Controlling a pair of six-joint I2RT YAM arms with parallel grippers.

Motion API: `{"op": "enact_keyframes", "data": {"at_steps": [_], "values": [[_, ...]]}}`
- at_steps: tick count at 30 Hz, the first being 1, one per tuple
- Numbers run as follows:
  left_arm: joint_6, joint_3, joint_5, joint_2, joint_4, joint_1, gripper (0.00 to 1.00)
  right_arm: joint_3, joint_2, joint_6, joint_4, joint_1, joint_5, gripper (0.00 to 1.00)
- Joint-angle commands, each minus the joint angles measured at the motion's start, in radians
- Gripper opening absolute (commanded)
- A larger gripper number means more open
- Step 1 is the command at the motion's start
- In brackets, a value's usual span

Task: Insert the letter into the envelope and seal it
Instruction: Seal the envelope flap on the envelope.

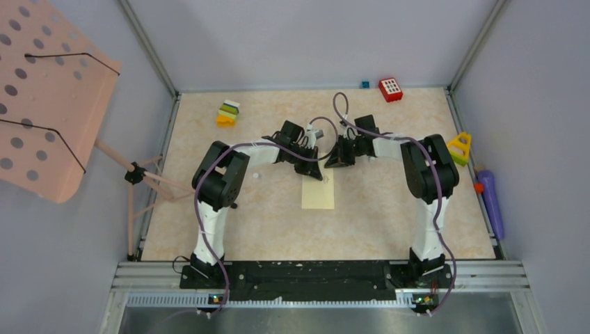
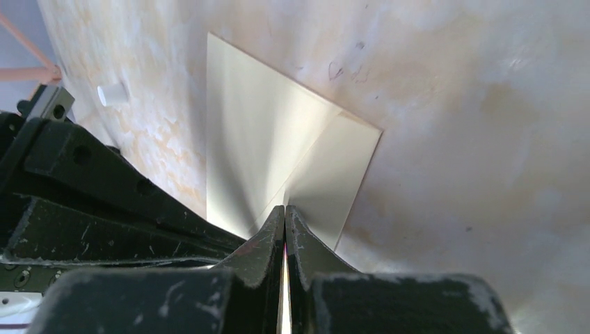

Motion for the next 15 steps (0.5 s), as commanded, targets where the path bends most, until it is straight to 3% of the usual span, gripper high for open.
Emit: {"op": "enact_keyframes", "data": {"at_steps": [1,6,15], "values": [[0.048,-0.035,-0.136,0.064,-0.067,0.001,0.00,0.031,0.050,-0.005,0.044,-0.030,0.130,0.00],[0.046,-0.033,-0.133,0.066,-0.064,-0.001,0.00,0.050,0.060,-0.009,0.074,-0.039,0.176,0.00],[0.046,-0.032,-0.140,0.063,-0.063,-0.001,0.00,0.043,0.061,-0.034,0.015,-0.039,0.067,0.00]]}}
